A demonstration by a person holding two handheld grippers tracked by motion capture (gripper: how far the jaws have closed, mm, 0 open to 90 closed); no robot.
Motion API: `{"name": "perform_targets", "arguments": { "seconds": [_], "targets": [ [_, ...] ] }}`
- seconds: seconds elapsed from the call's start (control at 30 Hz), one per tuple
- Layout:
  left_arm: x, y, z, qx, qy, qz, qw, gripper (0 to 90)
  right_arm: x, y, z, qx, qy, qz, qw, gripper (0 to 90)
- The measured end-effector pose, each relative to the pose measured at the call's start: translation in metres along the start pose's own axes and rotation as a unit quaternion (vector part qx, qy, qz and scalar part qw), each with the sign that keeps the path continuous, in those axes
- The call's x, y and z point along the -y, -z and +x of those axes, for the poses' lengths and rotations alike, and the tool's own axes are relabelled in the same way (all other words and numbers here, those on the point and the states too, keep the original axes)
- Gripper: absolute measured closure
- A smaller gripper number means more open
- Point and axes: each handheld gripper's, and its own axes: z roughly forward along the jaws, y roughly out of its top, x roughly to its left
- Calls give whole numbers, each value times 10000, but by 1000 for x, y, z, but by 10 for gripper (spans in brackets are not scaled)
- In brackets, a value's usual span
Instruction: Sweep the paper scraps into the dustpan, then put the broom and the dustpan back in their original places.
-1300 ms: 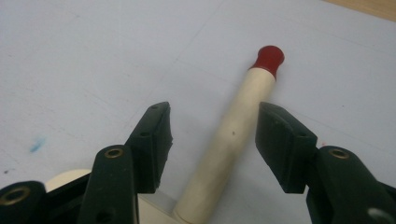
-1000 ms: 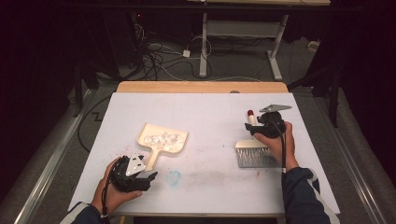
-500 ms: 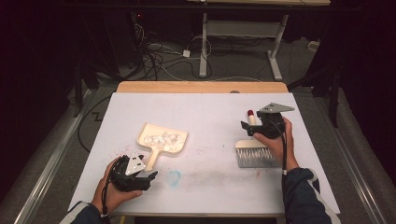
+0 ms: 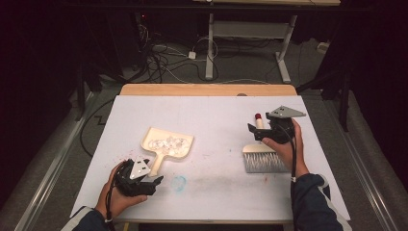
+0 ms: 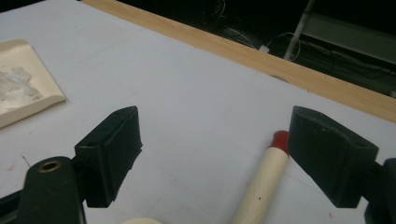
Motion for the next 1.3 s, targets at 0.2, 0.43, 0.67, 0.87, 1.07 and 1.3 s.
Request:
{"name": "perform_targets", "arguments": {
  "seconds": [0.2,0.43,0.67,0.87,1.07,1.3],
  "targets": [
    [1,1,1,-7,37,-7,10000,250,-2,2,4,-72,-13,-105,9999,192],
    [-1,1,0,-1,-16,-23,10000,248,-4,8,9,-193,13,-276,9994,191],
    [0,3,0,-25,-6,-20,10000,248,-8,16,18,-190,216,-380,9989,194],
    [-2,0,-2,0,-112,-12,9999,245,-9,24,26,-205,422,-397,9981,193],
    [-1,4,-2,-35,-101,-31,9999,242,-12,32,33,-217,529,-482,9972,193],
    [0,4,-2,-6,-126,-33,9999,242,-15,41,40,-213,706,-477,9961,194]
  ]
}}
